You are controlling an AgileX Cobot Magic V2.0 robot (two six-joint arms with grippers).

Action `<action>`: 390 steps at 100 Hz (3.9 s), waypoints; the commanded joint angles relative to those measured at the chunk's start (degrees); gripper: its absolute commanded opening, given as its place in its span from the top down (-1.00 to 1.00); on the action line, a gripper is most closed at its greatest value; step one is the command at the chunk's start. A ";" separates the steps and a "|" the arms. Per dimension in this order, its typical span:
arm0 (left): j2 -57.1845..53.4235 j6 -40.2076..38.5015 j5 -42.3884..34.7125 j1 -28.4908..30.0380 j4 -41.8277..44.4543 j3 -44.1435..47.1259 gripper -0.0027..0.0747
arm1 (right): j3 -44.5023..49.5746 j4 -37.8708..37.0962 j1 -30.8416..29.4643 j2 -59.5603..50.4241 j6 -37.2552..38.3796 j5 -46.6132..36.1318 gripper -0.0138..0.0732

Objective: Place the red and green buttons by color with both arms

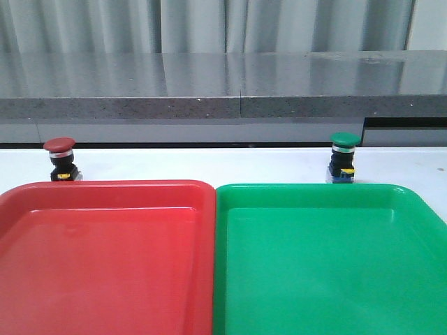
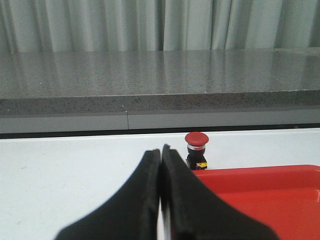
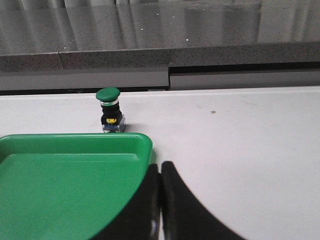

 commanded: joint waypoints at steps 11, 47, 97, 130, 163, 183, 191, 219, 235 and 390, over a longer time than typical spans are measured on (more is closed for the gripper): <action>-1.60 -0.63 -4.56 0.11 -0.52 2.23 0.98 | -0.80 -0.45 -0.43 -1.23 0.00 -4.18 0.84; -1.60 -0.63 -4.56 0.11 -0.52 2.23 0.98 | -0.80 -0.45 -0.43 -1.23 0.00 -4.18 0.84; 6.07 -0.63 3.80 0.11 -11.05 -5.26 0.98 | -0.80 -0.45 -0.43 -1.23 0.00 -4.18 0.84; 21.38 -0.48 23.31 0.11 -14.99 -23.54 0.98 | -0.80 -0.45 -0.43 -1.23 0.00 -4.18 0.84; 30.20 -0.10 37.37 0.11 -14.69 -37.71 0.98 | -0.80 -0.45 -0.43 -1.23 0.00 -4.18 0.84; 30.10 -0.10 39.65 0.11 -14.69 -38.12 0.98 | -0.80 -0.45 -0.43 -1.23 0.00 -4.18 0.84; 30.10 -0.10 39.92 0.11 -14.69 -38.12 0.98 | -0.80 -0.45 -0.43 -1.23 0.00 -4.18 0.84; 30.10 -0.10 40.04 0.11 -14.69 -38.12 0.97 | -0.80 -0.45 -0.43 -1.23 0.00 -4.18 0.84; 30.10 -0.10 40.75 0.11 -14.69 -38.12 0.65 | -0.80 -0.45 -0.43 -1.23 0.00 -4.18 0.84; 72.12 4.96 34.93 -0.21 -17.71 -60.27 -0.37 | -0.80 -0.45 -0.43 -1.23 0.00 -4.18 0.84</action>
